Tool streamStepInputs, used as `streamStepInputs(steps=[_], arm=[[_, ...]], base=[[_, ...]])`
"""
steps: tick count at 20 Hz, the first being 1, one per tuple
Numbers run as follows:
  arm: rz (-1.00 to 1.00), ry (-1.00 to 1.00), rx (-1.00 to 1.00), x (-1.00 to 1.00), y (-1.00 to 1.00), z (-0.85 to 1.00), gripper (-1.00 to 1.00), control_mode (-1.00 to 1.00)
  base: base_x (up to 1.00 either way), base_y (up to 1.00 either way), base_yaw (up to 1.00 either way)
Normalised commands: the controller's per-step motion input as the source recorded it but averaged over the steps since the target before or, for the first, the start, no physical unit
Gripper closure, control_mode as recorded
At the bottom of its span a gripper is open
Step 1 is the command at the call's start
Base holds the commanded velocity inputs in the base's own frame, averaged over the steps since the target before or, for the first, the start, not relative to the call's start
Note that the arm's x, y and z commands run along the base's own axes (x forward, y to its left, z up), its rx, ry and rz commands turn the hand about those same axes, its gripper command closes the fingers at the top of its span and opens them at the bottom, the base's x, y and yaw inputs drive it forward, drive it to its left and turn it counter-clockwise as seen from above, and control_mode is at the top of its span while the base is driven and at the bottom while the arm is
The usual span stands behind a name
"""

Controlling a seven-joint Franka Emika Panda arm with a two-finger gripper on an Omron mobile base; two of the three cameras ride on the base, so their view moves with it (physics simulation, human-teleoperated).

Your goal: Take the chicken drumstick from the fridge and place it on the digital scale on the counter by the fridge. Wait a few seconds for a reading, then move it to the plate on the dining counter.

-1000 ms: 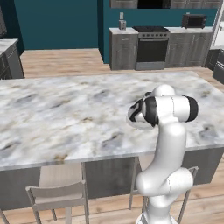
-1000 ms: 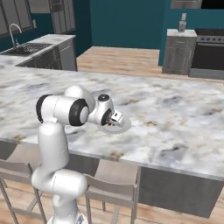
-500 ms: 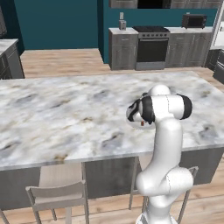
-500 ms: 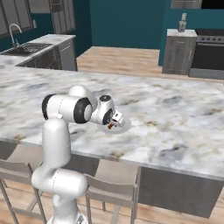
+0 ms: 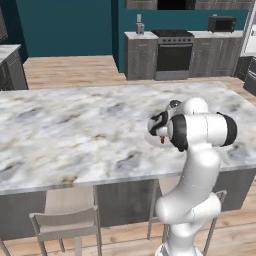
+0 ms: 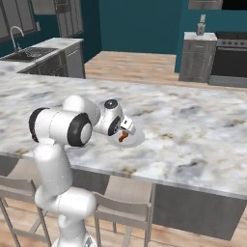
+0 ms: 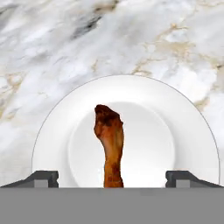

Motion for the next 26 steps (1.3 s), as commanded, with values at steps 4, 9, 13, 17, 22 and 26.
streamStepInputs(steps=[4,9,13,17,22,26], arm=[[0.0,-0.18,0.0,-0.94,0.0,1.0,-1.0,-1.0],[0.0,-0.03,0.03,-1.0,0.06,1.0,-1.0,-1.0],[0.02,0.09,0.07,-0.94,0.38,1.0,-1.0,-1.0],[0.06,0.21,0.05,-0.78,0.61,1.0,-1.0,-1.0],[0.07,0.22,0.01,-0.77,0.67,0.97,-1.0,-1.0],[0.08,0.24,0.0,-0.77,0.72,0.82,-1.0,-1.0]], base=[[0.0,0.0,0.0],[0.0,0.0,0.0],[0.0,0.0,0.0],[0.0,0.0,0.0],[0.0,0.0,0.0],[0.0,0.0,0.0]])
